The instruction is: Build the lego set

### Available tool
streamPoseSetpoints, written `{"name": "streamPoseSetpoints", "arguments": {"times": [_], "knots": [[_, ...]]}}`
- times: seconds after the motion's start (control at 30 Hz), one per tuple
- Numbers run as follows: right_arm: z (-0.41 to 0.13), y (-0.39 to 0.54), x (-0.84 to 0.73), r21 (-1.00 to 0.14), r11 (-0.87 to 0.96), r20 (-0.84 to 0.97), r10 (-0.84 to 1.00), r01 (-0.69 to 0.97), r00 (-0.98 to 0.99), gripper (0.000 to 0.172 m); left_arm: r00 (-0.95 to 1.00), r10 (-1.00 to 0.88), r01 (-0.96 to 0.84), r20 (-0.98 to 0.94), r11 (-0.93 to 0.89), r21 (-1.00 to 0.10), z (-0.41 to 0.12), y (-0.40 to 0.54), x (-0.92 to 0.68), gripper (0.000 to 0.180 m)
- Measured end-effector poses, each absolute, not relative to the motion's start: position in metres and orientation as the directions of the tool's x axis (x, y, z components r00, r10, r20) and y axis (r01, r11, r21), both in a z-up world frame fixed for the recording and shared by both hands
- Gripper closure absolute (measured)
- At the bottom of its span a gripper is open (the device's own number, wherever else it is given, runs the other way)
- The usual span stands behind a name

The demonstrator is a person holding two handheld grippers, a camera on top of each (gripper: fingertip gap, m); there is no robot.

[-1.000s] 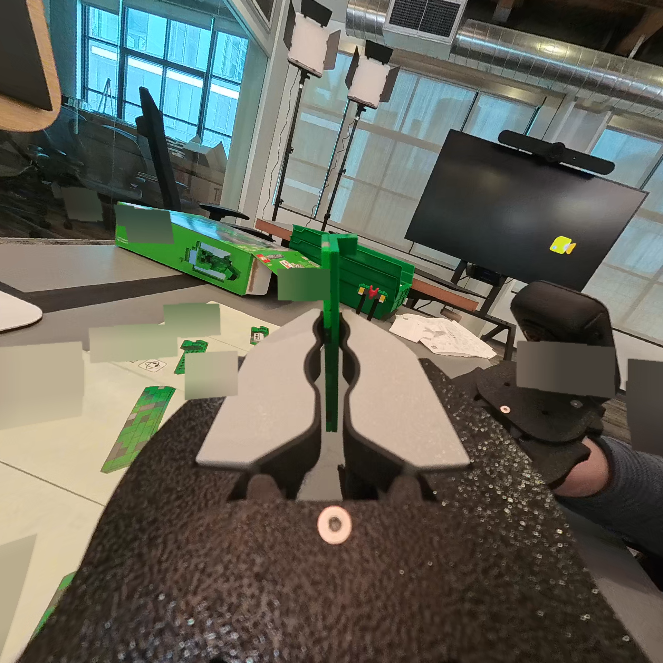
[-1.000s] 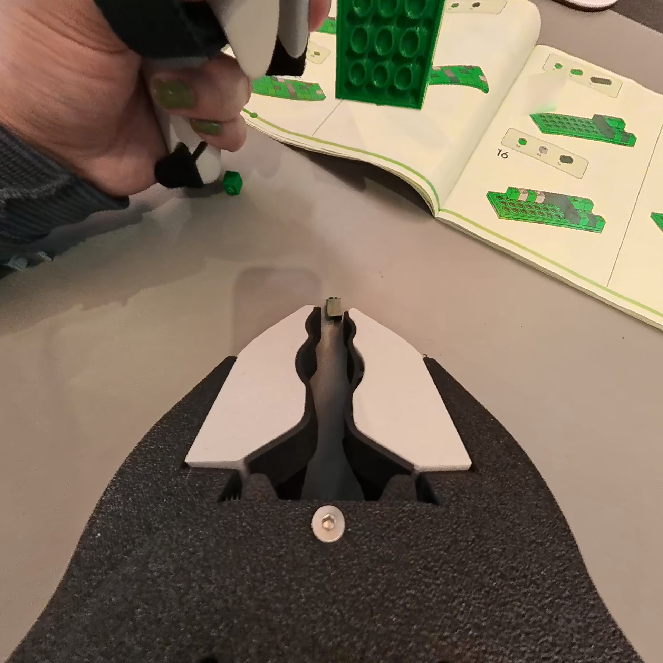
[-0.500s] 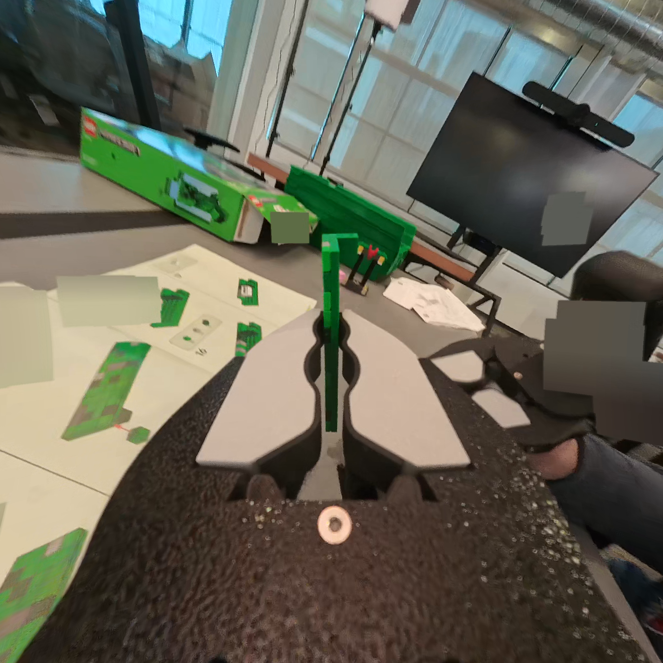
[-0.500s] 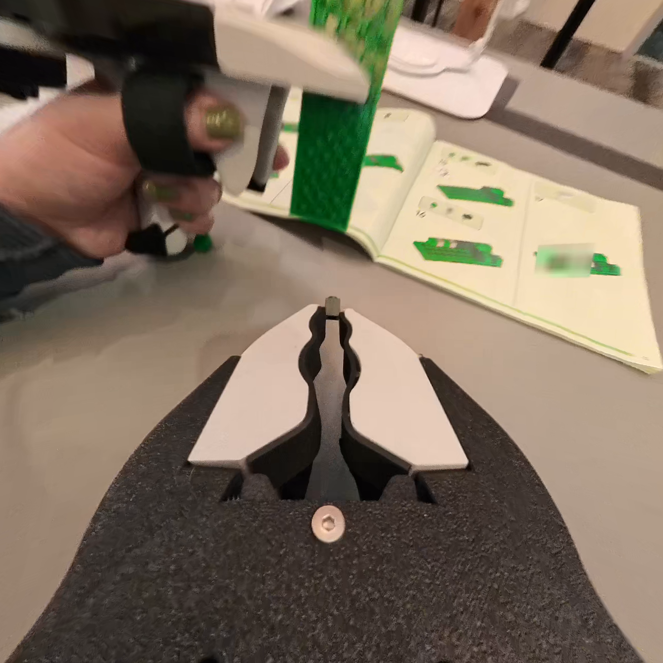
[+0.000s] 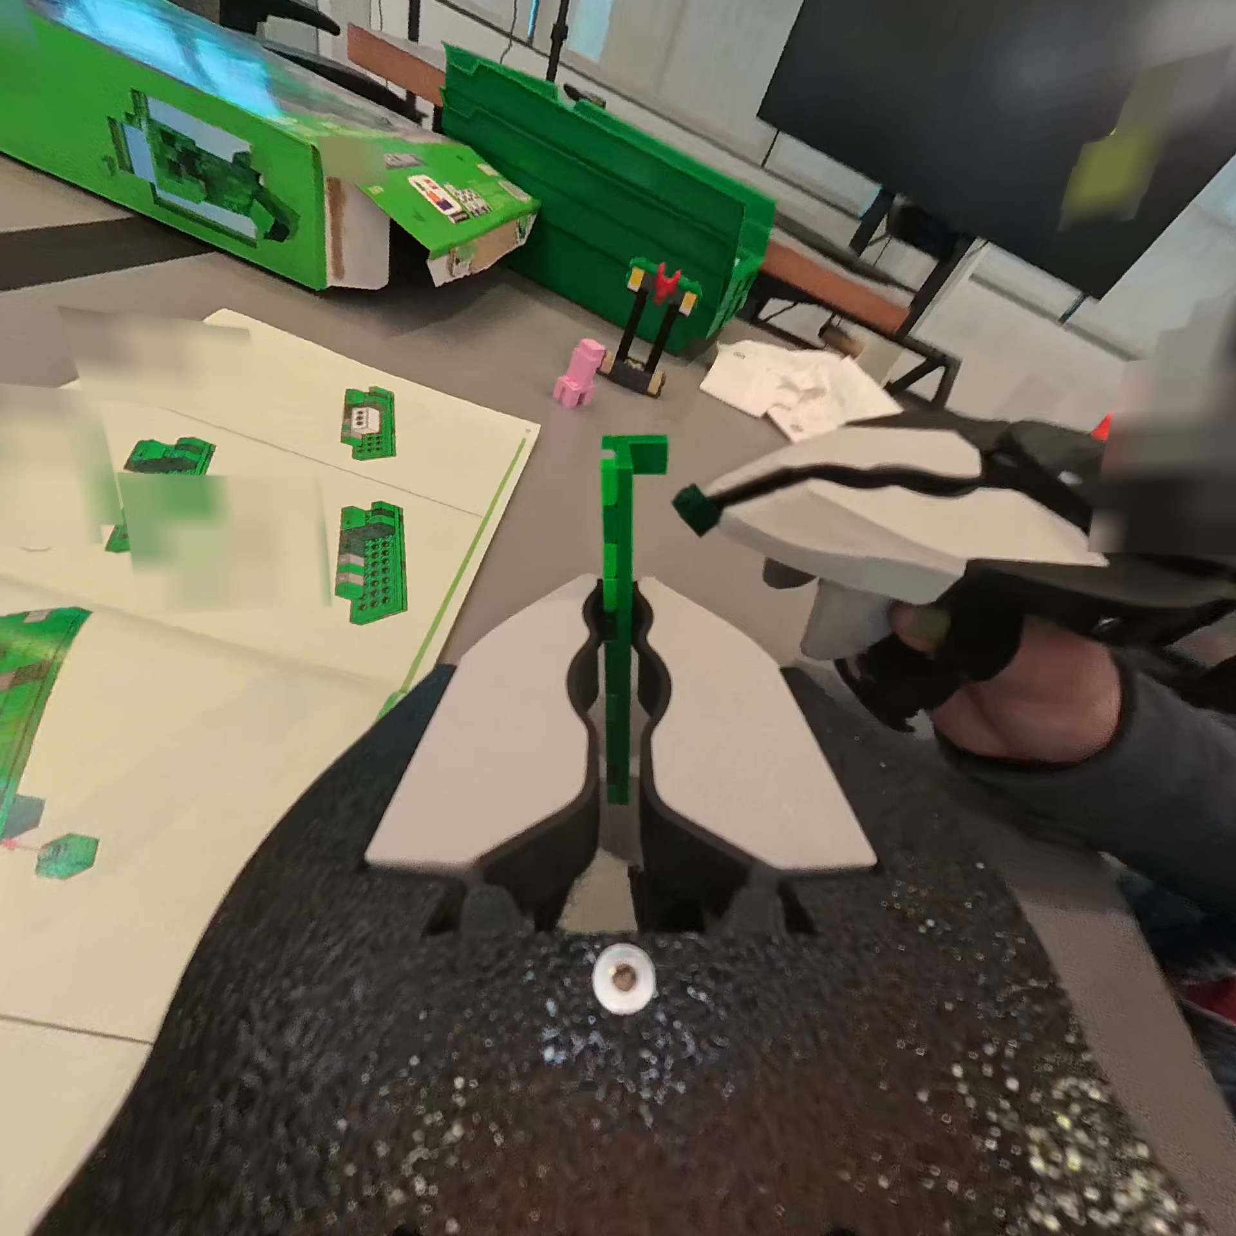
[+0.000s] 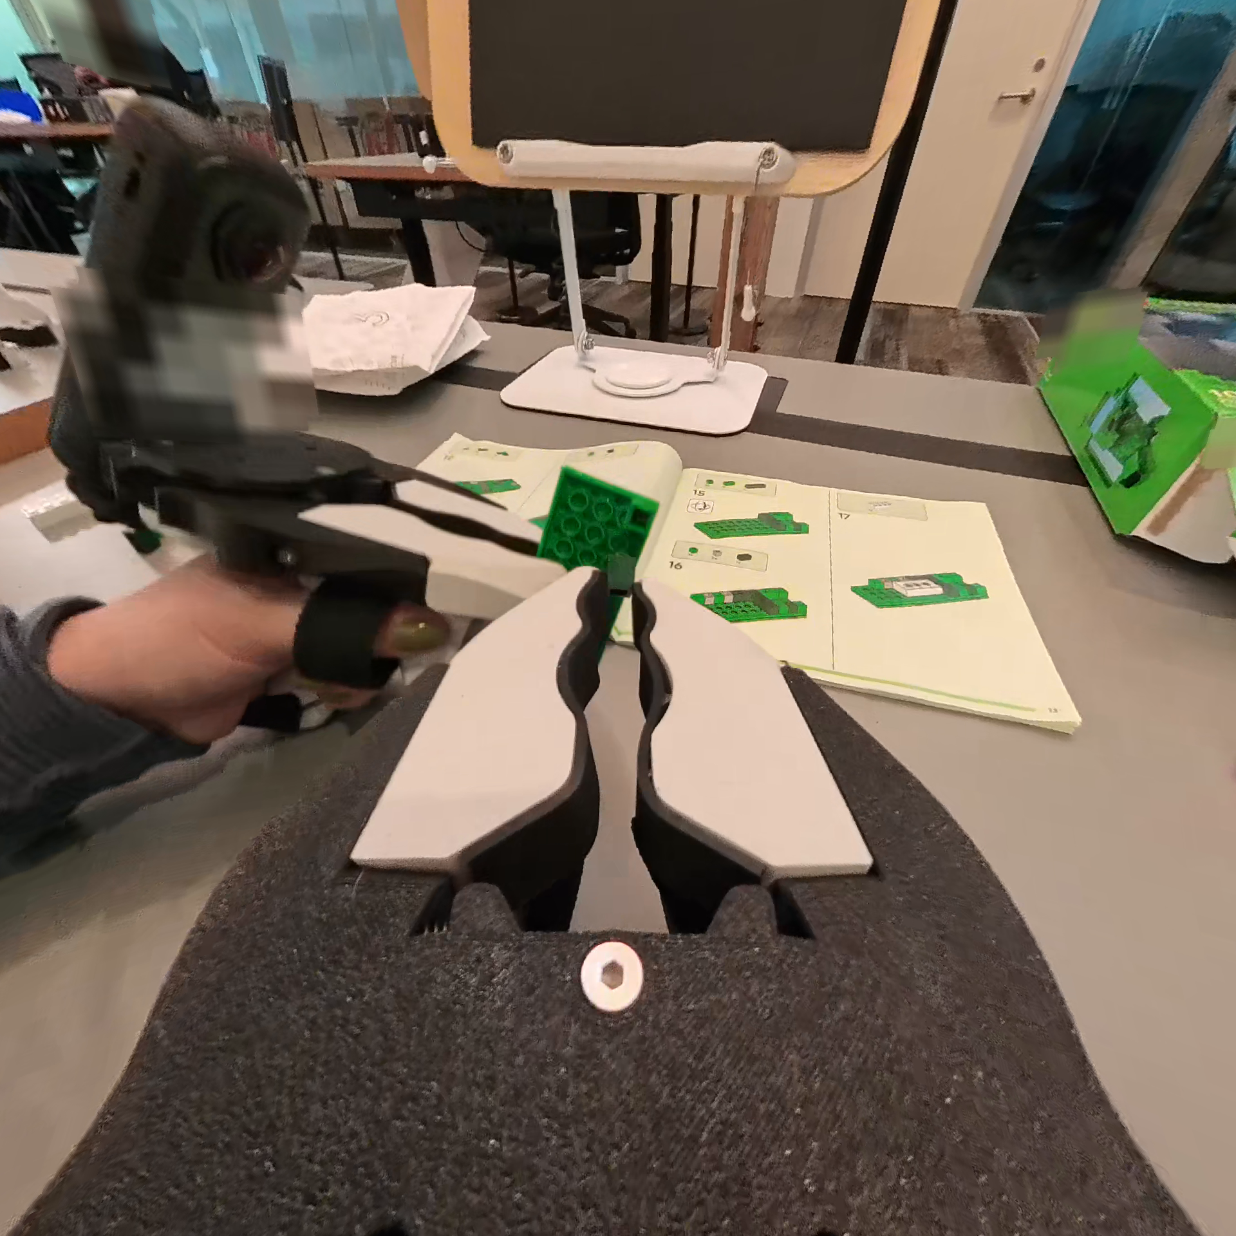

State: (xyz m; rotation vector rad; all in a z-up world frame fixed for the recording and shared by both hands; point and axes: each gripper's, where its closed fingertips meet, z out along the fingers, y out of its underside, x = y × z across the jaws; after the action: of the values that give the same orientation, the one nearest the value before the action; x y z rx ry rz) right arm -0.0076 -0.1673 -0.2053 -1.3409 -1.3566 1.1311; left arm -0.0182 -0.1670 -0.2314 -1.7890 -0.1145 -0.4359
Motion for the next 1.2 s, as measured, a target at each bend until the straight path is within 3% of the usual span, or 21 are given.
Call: {"name": "streamPoseSetpoints", "arguments": {"times": [0.03,0.7,1.17,1.2], "knots": [[-0.206,-0.166,-0.009,-0.982,-0.013,-0.015,1.0,0.188,-0.009,0.165,0.935,-0.146,0.276,0.324,-0.275,-0.921,-0.233,-0.166,-0.016,0.175],[-0.218,-0.16,-0.008,-0.982,-0.065,-0.065,0.998,0.18,0.007,0.164,0.983,-0.132,0.079,0.125,-0.311,-0.947,-0.241,-0.164,-0.011,0.175],[-0.221,-0.16,-0.006,-0.972,-0.072,-0.077,0.997,0.222,-0.01,0.166,0.994,-0.088,0.03,0.062,-0.324,-0.946,-0.243,-0.165,-0.017,0.175],[-0.222,-0.159,-0.004,-0.968,-0.051,-0.056,0.998,0.244,-0.017,0.172,0.994,-0.086,0.041,0.074,-0.33,-0.943,-0.244,-0.165,-0.018,0.175]]}}
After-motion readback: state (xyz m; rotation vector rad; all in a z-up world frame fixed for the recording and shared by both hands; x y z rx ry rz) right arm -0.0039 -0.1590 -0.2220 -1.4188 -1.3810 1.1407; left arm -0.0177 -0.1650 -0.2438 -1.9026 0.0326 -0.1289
